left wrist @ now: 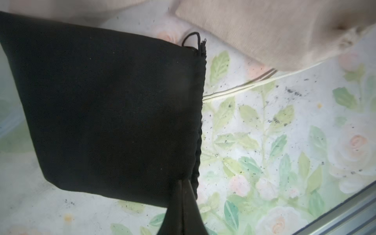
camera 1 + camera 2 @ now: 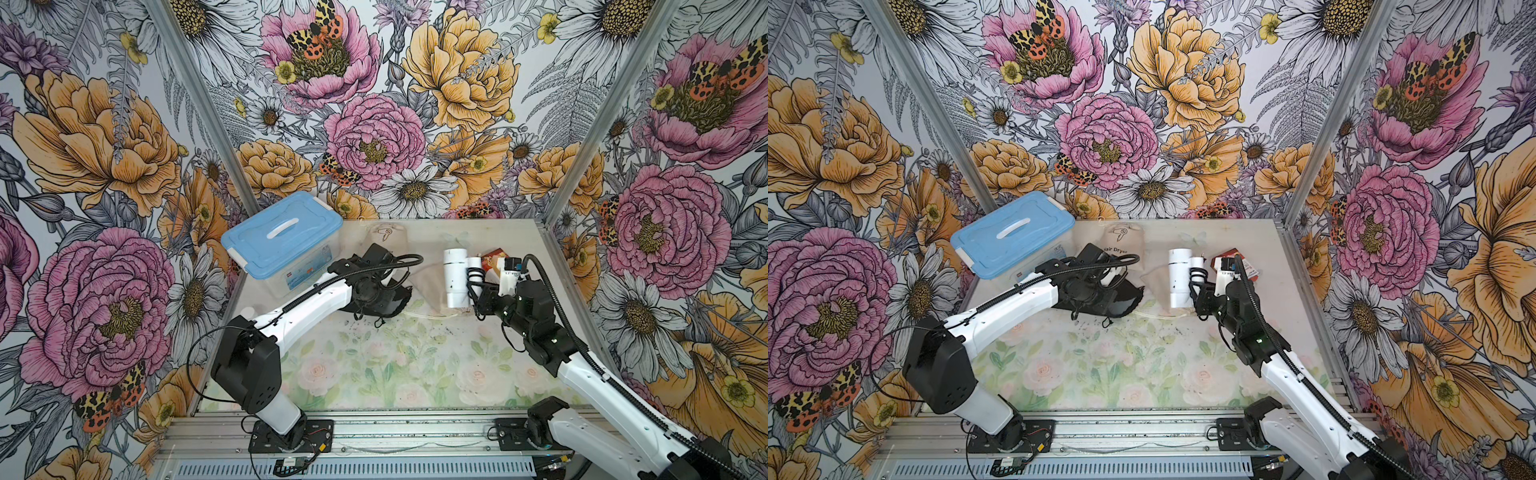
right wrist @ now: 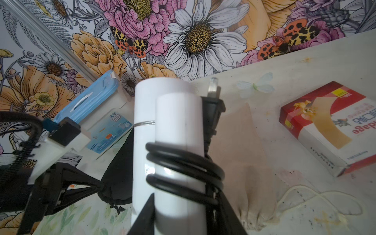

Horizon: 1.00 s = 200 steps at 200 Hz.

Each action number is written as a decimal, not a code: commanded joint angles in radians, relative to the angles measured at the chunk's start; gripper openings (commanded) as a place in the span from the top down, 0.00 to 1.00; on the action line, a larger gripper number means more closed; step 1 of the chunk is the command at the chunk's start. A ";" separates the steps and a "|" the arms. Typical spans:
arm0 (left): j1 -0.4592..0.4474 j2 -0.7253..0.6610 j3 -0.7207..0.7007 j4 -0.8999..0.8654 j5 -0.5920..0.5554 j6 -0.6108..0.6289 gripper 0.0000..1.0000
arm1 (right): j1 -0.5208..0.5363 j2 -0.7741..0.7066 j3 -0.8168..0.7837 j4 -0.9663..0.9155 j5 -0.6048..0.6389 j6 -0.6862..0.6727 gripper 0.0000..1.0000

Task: Pack away hair dryers
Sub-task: Open the drawstring bag at the center of the board, then place the hair dryer in the drawstring bag.

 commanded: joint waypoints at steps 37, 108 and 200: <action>0.044 -0.107 -0.097 0.194 -0.009 -0.152 1.00 | 0.149 0.062 -0.012 0.082 0.012 0.019 0.89; 0.067 -0.162 -0.142 0.239 -0.020 -0.208 1.00 | 0.285 0.225 -0.027 0.184 0.012 0.042 0.90; 0.071 -0.155 -0.102 0.247 0.002 -0.221 1.00 | 0.337 0.401 0.043 0.225 -0.051 0.027 0.90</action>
